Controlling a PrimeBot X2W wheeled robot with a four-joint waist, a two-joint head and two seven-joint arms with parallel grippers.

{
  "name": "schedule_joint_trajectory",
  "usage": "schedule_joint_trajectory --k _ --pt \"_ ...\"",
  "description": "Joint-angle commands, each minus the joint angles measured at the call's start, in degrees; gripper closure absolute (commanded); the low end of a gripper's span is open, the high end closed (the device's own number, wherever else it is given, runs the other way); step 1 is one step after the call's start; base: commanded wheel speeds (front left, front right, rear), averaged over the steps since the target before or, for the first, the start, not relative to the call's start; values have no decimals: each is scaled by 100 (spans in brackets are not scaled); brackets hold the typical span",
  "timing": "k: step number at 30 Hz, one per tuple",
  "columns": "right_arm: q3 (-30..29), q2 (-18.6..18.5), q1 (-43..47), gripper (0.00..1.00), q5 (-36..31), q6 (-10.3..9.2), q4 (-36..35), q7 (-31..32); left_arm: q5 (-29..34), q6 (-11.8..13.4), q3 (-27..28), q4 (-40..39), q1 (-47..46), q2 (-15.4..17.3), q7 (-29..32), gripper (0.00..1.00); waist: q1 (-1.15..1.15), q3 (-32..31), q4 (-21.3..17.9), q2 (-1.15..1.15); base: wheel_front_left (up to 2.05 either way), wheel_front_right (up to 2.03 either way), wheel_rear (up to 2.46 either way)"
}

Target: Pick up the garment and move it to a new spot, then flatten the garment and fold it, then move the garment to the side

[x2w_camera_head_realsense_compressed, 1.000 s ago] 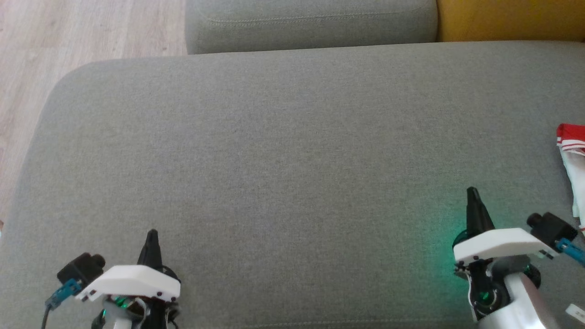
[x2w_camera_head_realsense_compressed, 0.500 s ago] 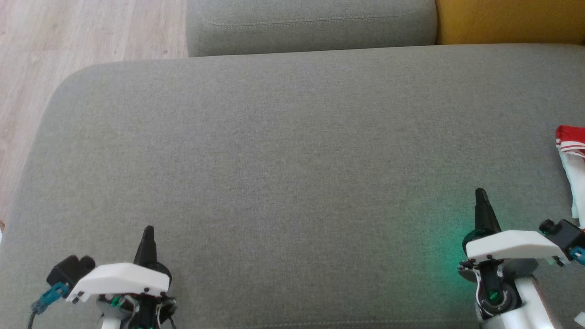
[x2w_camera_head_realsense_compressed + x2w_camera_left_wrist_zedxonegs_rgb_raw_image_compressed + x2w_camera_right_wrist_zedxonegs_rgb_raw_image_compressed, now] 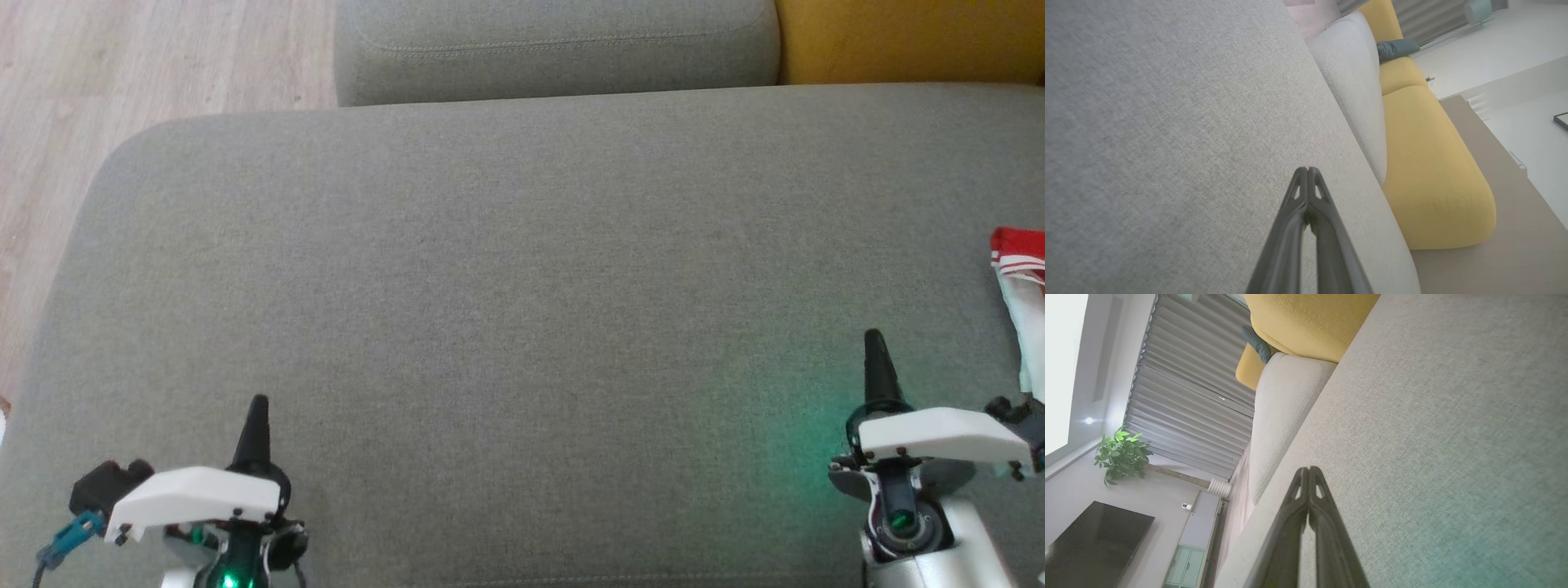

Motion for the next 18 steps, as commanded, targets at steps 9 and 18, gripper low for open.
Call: schedule_joint_trajectory --k 9,18 --pt "-46 -16 -2 100 709 27 -446 186 -653 -151 282 -300 -308 79 181 100 0 -32 4 0 0 0 0" --pt "-120 -12 74 100 1227 29 -620 318 -1142 -246 379 -378 -314 85 316 100 0 -59 7 0 0 0 0"
